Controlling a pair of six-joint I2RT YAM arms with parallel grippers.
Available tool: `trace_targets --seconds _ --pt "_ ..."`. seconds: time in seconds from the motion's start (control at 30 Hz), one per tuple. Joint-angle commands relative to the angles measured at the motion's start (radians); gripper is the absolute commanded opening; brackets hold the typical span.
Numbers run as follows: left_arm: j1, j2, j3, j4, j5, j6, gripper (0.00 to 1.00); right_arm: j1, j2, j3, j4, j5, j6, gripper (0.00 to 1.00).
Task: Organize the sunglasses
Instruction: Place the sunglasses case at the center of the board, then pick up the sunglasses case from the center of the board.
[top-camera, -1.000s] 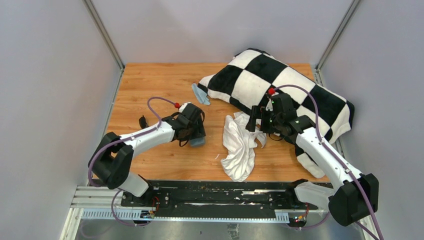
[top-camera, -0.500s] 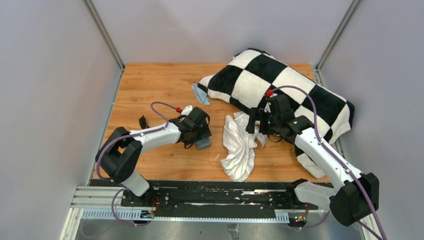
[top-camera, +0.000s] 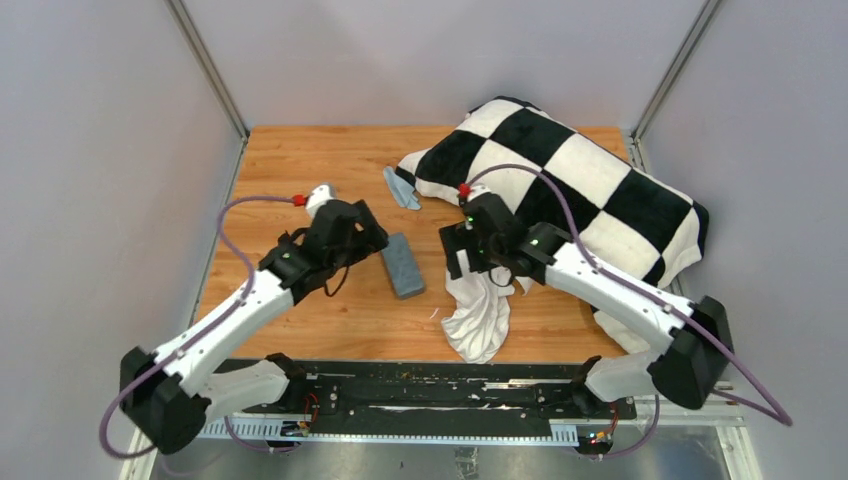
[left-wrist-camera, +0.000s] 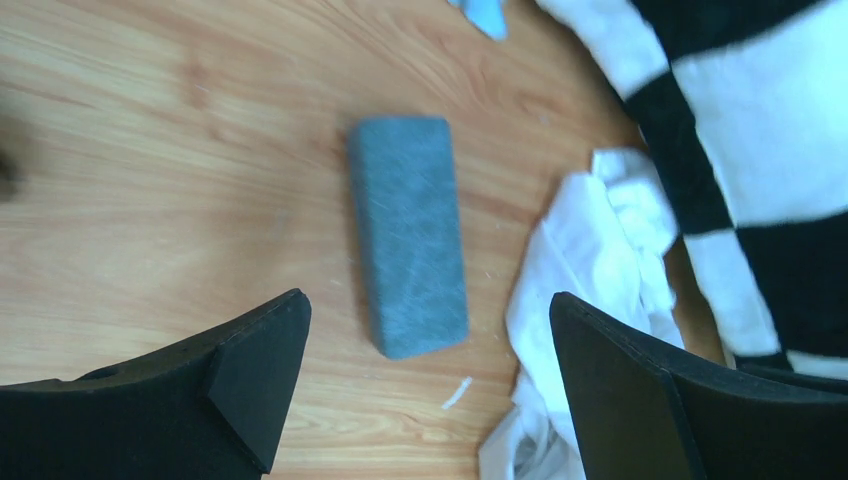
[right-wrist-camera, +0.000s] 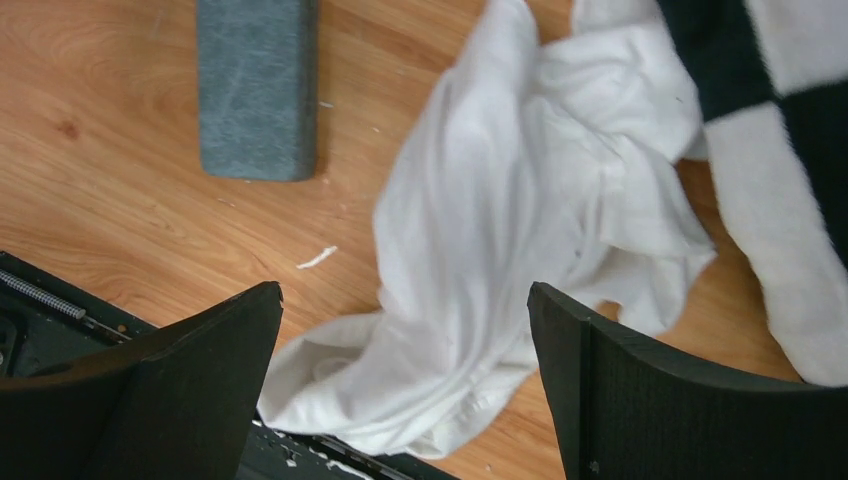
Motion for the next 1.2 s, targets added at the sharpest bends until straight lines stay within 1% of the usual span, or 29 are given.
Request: trace_targets --seconds 0.0,0.07,0.17,0.3,0.43,0.67,1.03,1.17 --pt "0.135 -0.145 -0.056 -0.169 -0.017 0.103 0.94 0.107 0.158 0.102 0.029 0.08 -0.014 1.0" --pt "0.187 -0.203 -0.077 -0.191 0.004 0.141 0.95 0.127 0.254 0.144 0.057 0.036 -0.016 1.0" --pt "0.246 -0.227 -0.088 -0.229 0.053 0.167 0.96 0.159 0.37 0.227 0.068 0.024 -0.012 1.0" --pt "0.254 -0.236 -0.1 -0.241 0.092 0.166 0.98 0.191 0.496 0.323 0.065 0.024 0.017 1.0" --pt "0.254 -0.246 -0.121 -0.24 0.103 0.134 1.0 0.2 0.579 0.369 0.062 0.028 0.032 1.0" --pt "0.254 -0.25 -0.146 -0.241 0.096 0.107 1.0 0.206 0.682 0.414 0.062 -0.03 0.026 1.0" --pt "0.267 -0.272 -0.158 -0.258 0.066 0.107 1.0 0.209 0.739 0.428 0.088 -0.067 0.041 1.0" --pt "0.27 -0.273 -0.172 -0.256 0.068 0.096 1.0 0.209 0.771 0.449 0.093 -0.07 0.046 0.97"
